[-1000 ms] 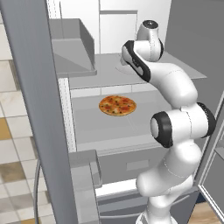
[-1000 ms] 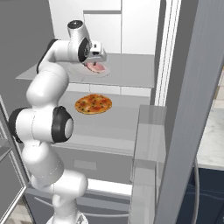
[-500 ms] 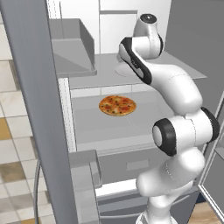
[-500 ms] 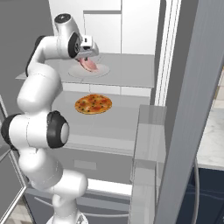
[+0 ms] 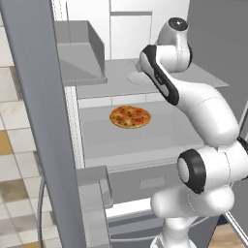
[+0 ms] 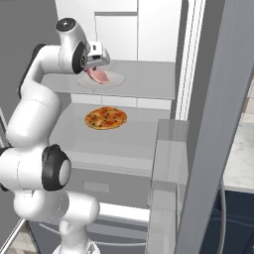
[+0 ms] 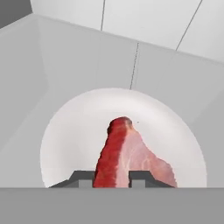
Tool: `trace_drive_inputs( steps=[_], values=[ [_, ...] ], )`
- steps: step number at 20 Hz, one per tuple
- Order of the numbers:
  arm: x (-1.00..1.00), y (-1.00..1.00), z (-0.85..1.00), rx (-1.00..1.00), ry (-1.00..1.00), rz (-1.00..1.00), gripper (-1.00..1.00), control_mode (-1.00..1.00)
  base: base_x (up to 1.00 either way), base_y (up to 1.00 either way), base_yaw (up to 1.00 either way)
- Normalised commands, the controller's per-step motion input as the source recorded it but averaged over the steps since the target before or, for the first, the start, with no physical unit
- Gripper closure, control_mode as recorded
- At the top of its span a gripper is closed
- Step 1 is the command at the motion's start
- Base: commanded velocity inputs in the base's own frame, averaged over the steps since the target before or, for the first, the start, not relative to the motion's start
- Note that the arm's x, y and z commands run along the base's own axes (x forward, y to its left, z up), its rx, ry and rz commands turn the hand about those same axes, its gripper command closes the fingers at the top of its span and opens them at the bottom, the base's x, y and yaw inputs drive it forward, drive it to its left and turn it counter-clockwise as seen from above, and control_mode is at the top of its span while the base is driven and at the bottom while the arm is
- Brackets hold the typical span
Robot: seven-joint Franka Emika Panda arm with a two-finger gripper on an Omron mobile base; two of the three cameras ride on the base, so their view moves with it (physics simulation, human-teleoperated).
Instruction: Retrieve the steak from the fridge and place it on the saucepan with marinade on the stove.
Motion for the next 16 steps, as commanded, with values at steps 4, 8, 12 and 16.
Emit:
trace_drive_inputs(
  steps=[4, 8, 12, 16],
  values=[
    [-0.74, -0.14, 0.00, 0.00, -0.01, 0.03, 1.00, -1.00, 0.00, 0.00, 0.00],
    [-0.79, -0.05, 0.12, 0.00, 0.00, 0.01, 1.00, -1.00, 0.00, 0.00, 0.00],
    [-0.96, 0.00, 0.27, 0.00, 0.00, 0.00, 1.00, -1.00, 0.00, 0.00, 0.00],
    [-0.98, 0.00, 0.28, 0.00, 0.02, 0.00, 1.00, -1.00, 0.00, 0.00, 0.00]
  ],
)
